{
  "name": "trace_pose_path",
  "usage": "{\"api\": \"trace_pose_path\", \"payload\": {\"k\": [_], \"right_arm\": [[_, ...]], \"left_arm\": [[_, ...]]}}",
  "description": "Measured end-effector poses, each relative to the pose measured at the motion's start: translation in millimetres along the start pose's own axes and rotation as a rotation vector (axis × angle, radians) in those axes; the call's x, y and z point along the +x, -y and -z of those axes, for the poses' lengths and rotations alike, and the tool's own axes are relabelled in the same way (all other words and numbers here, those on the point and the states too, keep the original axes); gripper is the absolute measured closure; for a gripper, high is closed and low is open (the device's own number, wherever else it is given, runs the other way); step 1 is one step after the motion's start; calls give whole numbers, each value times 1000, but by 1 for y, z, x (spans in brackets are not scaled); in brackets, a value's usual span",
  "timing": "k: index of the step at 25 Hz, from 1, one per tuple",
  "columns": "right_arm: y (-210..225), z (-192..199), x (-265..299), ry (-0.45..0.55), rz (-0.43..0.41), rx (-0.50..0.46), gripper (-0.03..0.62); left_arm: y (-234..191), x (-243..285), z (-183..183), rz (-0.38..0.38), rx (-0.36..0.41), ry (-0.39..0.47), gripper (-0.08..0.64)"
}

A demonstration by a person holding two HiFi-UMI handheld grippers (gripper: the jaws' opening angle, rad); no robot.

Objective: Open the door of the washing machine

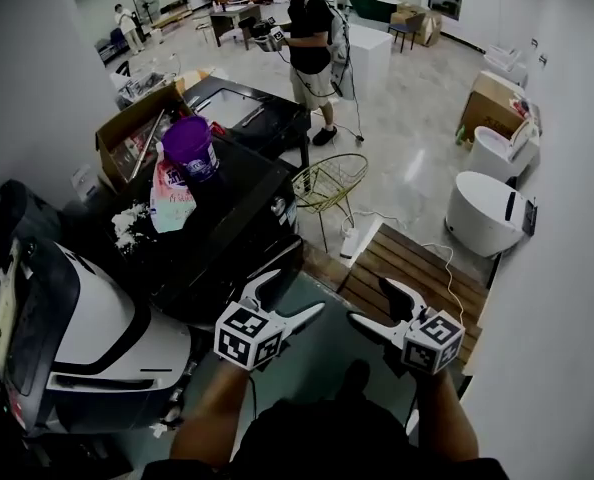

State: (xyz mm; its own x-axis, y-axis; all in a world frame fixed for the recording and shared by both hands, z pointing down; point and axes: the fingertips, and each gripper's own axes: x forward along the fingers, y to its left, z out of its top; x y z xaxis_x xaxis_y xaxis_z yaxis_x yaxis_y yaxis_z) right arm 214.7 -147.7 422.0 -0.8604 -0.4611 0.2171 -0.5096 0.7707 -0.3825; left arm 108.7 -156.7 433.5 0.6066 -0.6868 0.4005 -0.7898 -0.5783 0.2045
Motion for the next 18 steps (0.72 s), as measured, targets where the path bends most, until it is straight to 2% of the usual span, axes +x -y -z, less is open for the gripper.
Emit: {"api": "trace_pose_path", "payload": {"k": [7, 14, 18], "right_arm": [[56, -4, -6, -60, -91, 39, 155], [83, -14, 6, -105, -130, -8, 166], [79, -15, 36, -138, -164, 1, 170]], "left_arm": [[-5, 47, -12, -100, -76, 8, 109], [-21, 58, -14, -157, -114, 13, 109], [-48, 48, -15, -201, -140, 36, 109]]}}
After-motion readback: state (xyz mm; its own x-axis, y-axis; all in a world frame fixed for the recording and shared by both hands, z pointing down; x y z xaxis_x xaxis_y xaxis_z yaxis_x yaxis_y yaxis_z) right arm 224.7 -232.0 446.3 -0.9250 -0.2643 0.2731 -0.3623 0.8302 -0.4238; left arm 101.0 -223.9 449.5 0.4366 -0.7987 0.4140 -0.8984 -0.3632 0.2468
